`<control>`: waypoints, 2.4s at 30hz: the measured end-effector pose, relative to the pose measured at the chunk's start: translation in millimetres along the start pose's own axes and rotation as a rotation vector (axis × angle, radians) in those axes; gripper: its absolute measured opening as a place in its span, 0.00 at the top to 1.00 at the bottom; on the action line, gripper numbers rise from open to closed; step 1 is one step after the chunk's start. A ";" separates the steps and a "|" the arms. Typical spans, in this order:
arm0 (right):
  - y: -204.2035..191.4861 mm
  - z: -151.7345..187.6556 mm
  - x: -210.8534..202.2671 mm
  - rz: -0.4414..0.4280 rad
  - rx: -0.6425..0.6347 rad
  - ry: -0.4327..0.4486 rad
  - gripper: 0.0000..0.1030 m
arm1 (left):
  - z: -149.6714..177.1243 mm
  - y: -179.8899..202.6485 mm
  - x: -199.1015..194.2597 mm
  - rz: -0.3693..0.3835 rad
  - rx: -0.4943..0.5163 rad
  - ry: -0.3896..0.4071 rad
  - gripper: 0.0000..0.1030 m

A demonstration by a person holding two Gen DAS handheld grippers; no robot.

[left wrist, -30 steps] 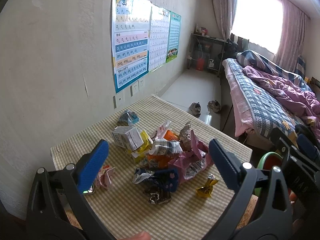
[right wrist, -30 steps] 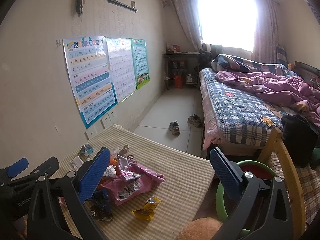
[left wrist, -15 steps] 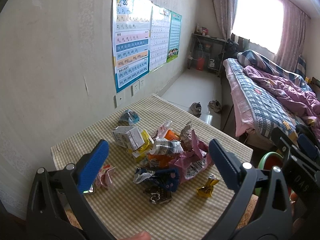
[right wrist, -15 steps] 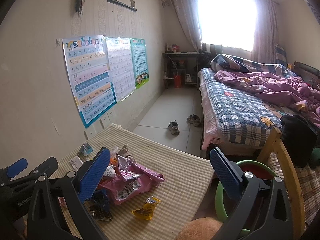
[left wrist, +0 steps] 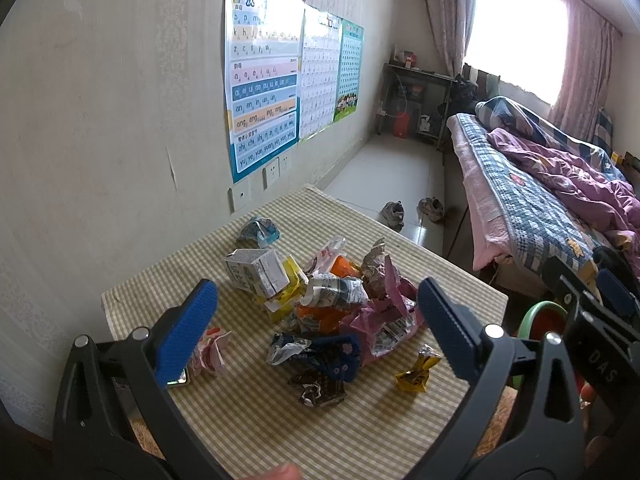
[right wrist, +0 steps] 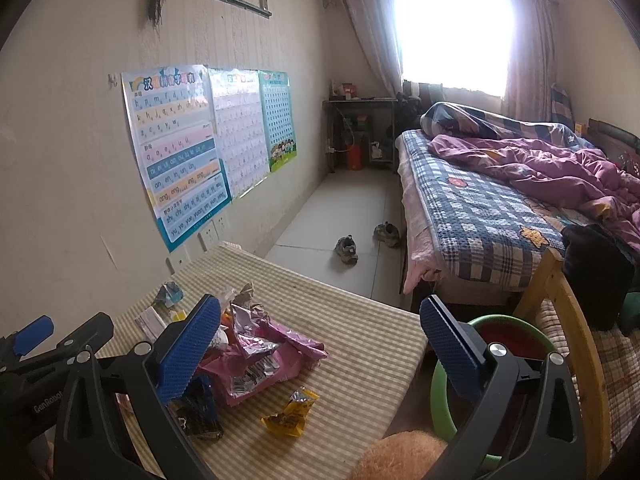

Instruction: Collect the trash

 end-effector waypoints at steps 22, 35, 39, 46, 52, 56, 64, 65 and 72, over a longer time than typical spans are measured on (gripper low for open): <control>40.4 64.6 66.2 0.013 0.072 -0.285 0.07 | 92.3 -5.1 108.9 0.045 0.077 -0.353 0.09; 46.0 95.8 97.2 -0.042 0.124 -0.426 0.07 | 128.7 2.6 142.5 0.214 0.024 -0.570 0.54; 43.3 102.6 114.1 -0.095 0.171 -0.479 0.07 | 127.0 5.4 133.1 0.213 0.056 -0.543 0.56; 27.0 118.9 151.6 -0.193 0.213 -0.606 0.18 | 123.3 0.3 110.1 0.227 0.068 -0.504 0.56; 24.4 126.1 159.5 -0.224 0.195 -0.650 0.61 | 121.2 -0.1 111.6 0.217 0.071 -0.503 0.56; 25.1 119.4 144.7 -0.253 0.185 -0.627 0.62 | 116.2 0.0 106.7 0.222 0.063 -0.497 0.61; 40.1 98.5 100.7 -0.254 0.188 -0.529 0.62 | 103.2 11.9 84.8 0.266 0.097 -0.455 0.88; 43.2 98.0 97.4 -0.250 0.182 -0.517 0.62 | 103.3 13.7 84.9 0.271 0.094 -0.461 0.91; 49.5 100.1 85.7 -0.230 0.175 -0.504 0.62 | 107.0 3.5 92.8 0.197 0.026 -0.481 0.58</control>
Point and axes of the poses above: each gripper's, at about its wrist camera, not at the fingertips, and x roughly the way its jaws point, y to its right, z to its underside, the point moved 1 cm from there along x, roughly the way its jaws point, and after that the axes turned 9 degrees about -z, right-handed, at the moved point
